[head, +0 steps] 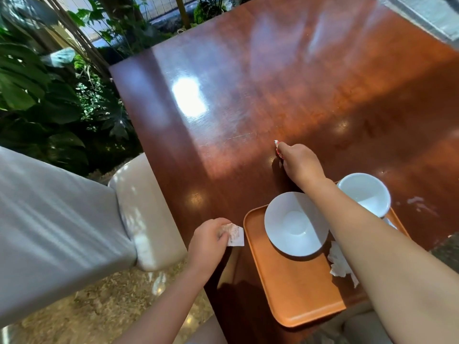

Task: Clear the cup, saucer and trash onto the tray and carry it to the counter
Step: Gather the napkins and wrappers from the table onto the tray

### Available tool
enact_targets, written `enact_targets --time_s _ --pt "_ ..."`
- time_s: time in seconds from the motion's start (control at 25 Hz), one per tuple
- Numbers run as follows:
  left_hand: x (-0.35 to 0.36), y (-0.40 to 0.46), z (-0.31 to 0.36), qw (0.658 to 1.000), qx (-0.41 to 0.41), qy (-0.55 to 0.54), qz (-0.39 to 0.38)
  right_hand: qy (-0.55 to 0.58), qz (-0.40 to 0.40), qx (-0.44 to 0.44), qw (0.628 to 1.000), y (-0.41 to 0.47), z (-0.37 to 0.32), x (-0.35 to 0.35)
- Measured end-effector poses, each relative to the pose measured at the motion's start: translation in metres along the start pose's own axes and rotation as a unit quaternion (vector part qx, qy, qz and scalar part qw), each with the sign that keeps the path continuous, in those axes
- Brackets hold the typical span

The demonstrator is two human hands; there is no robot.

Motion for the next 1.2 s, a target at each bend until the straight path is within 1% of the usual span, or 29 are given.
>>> enact_targets --time_s 0.16,0.24,0.32,0.36,0.44,0.52,0.6,0.64,0.72,0.84,0.96,1.08,1.2 --pt "-0.012 0.003 0.005 0.998 -0.017 -0.064 0.016 -0.045 0.063 -0.047 0.996 -0.023 -0.005 -0.023" --pt "-0.014 0.001 0.010 0.995 -0.026 -0.094 0.006 -0.013 0.131 -0.064 0.989 -0.046 -0.010 -0.039" --pt "-0.013 -0.005 0.014 0.990 -0.046 -0.130 -0.008 0.030 0.216 -0.099 0.971 -0.079 -0.016 -0.055" --pt "-0.011 -0.009 0.017 0.988 -0.052 -0.147 -0.017 0.046 0.242 -0.115 0.962 -0.097 -0.019 -0.062" --pt "-0.004 -0.022 0.025 0.982 -0.055 -0.180 -0.033 0.063 0.266 -0.132 0.953 -0.137 -0.020 -0.068" --pt "0.005 -0.037 0.032 0.974 -0.053 -0.216 -0.032 0.067 0.282 -0.142 0.947 -0.175 -0.017 -0.067" --pt "0.015 -0.051 0.035 0.974 -0.050 -0.222 -0.013 0.067 0.277 -0.146 0.947 -0.210 -0.010 -0.060" --pt "0.021 -0.057 0.035 0.979 -0.044 -0.201 -0.004 0.061 0.265 -0.149 0.951 -0.224 -0.006 -0.053" --pt "0.033 -0.070 0.036 0.993 -0.016 -0.116 0.005 0.036 0.223 -0.157 0.961 -0.249 0.000 -0.038" --pt "0.054 -0.088 0.038 0.999 0.034 -0.025 0.005 0.004 0.165 -0.178 0.970 -0.276 0.002 -0.012" --pt "0.068 -0.099 0.035 0.999 0.041 0.012 0.021 0.000 0.144 -0.176 0.974 -0.287 0.006 0.001" --pt "0.074 -0.100 0.031 0.997 0.047 0.053 0.044 -0.012 0.131 -0.197 0.972 -0.294 0.006 0.011" --pt "0.079 -0.099 0.032 0.989 0.082 0.107 0.066 -0.021 0.129 -0.219 0.967 -0.294 0.004 0.017"
Point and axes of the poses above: each hand's wrist, its own y-axis towards the middle knuckle, its own x-axis out of the palm, z = x × y, the point moved 4 cm from there along y, towards the middle knuckle, and after that the axes turned 6 degrees about -y, right-handed, at the moved point
